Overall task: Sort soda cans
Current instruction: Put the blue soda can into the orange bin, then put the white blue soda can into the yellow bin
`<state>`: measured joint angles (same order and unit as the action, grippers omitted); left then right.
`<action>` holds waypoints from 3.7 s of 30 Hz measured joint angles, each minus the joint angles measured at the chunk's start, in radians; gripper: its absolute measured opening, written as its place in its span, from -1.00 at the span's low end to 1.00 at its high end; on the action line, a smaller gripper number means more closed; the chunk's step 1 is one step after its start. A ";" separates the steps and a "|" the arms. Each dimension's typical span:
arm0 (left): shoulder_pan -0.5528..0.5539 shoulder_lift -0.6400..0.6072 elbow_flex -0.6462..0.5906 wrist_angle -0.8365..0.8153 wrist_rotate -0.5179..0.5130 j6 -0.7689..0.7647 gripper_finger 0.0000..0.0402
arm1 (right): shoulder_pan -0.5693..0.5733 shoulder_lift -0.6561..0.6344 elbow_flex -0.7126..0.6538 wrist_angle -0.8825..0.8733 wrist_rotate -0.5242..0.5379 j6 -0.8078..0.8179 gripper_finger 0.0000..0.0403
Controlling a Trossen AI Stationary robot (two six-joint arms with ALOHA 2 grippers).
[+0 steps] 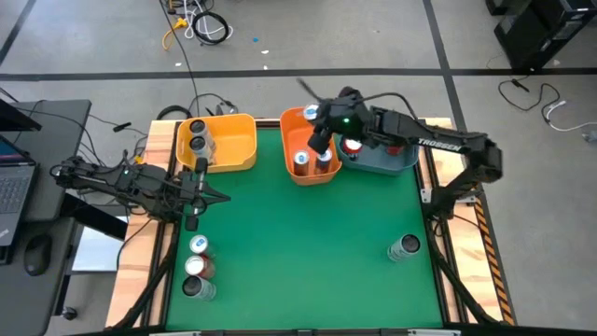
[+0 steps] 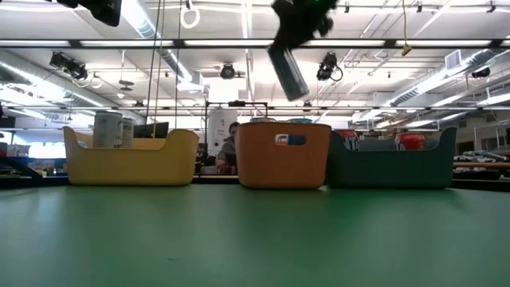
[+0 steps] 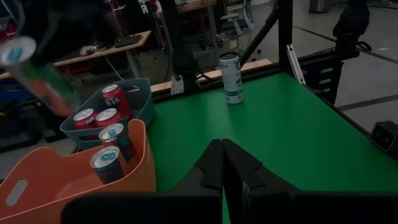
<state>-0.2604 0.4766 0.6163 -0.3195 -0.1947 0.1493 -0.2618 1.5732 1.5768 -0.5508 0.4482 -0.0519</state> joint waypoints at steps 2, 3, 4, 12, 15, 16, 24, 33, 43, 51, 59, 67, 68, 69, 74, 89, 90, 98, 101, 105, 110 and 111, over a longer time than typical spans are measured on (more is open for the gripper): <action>0.000 0.000 0.000 0.000 0.000 0.000 -0.99 | -0.050 -0.048 -0.156 0.185 -0.031 0.007 0.07; 0.000 0.000 0.000 0.000 0.000 0.000 -0.99 | -0.074 -0.068 -0.235 0.288 -0.056 0.018 0.07; 0.000 0.000 0.000 0.000 0.000 0.001 -0.99 | -0.093 -0.083 -0.313 0.396 -0.085 0.033 0.07; 0.000 0.000 0.000 0.000 0.000 0.002 -0.99 | -0.153 -0.066 -0.714 0.949 -0.162 0.198 0.07; 0.000 0.000 0.000 0.000 0.000 0.003 -0.99 | -0.154 -0.035 -0.776 1.056 -0.158 0.232 0.07; 0.000 0.002 0.000 0.002 -0.001 0.003 -0.99 | -0.154 -0.025 -0.787 1.078 -0.158 0.242 0.07; 0.000 0.002 0.000 0.002 -0.001 0.003 -0.99 | -0.160 0.077 -0.815 1.164 -0.150 0.273 0.08; 0.000 0.002 0.000 0.000 -0.001 0.003 -0.99 | -0.175 0.110 -0.814 1.186 -0.135 0.283 0.09; 0.000 0.008 0.000 -0.005 -0.001 0.000 -0.99 | -0.170 0.110 -0.814 1.180 -0.134 0.292 0.20; 0.000 0.021 0.000 -0.004 -0.001 -0.003 -0.99 | -0.160 0.110 -0.814 1.180 -0.134 0.286 0.32; 0.000 0.021 0.000 -0.004 0.000 -0.003 -0.99 | -0.158 0.110 -0.814 1.179 -0.135 0.285 0.43; 0.000 0.021 0.000 -0.003 0.000 -0.004 -0.99 | -0.158 0.104 -0.814 1.177 -0.135 0.280 0.53; 0.000 0.021 0.000 -0.001 0.000 -0.004 -0.99 | -0.158 0.097 -0.814 1.178 -0.135 0.273 0.54; 0.000 0.021 0.000 0.002 0.000 -0.004 -0.99 | -0.158 0.087 -0.814 1.178 -0.135 0.265 0.55; 0.000 0.021 0.000 0.011 0.000 -0.004 -0.99 | -0.158 0.012 -0.814 1.179 -0.135 0.233 0.60; -0.010 0.146 0.160 -0.348 0.050 -0.275 -1.00 | 0.070 -0.239 -0.814 1.035 -0.208 0.187 0.56; -0.014 0.170 0.180 -0.380 0.065 -0.302 -1.00 | 0.093 -0.240 -0.814 1.030 -0.208 0.187 0.55; -0.083 0.395 0.409 -0.730 0.135 -0.575 -1.00 | 0.247 -0.207 -0.814 0.998 -0.164 0.195 0.55; -0.118 0.475 0.505 -0.877 0.143 -0.709 -1.00 | 0.286 -0.192 -0.814 0.991 -0.157 0.218 0.54; -0.181 0.559 0.597 -1.002 0.181 -0.873 -1.00 | 0.333 -0.168 -0.814 0.995 -0.154 0.233 0.55; -0.319 0.634 0.660 -1.001 0.247 -0.998 -1.00 | 0.376 -0.150 -0.814 0.982 -0.153 0.235 0.53; -0.352 0.651 0.670 -0.993 0.253 -1.015 -1.00 | 0.384 -0.144 -0.814 0.987 -0.153 0.236 0.53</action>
<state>-0.6123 1.1276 1.2862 -1.3121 0.0579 -0.8655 0.1220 1.4288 0.7628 0.4361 0.2947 0.1839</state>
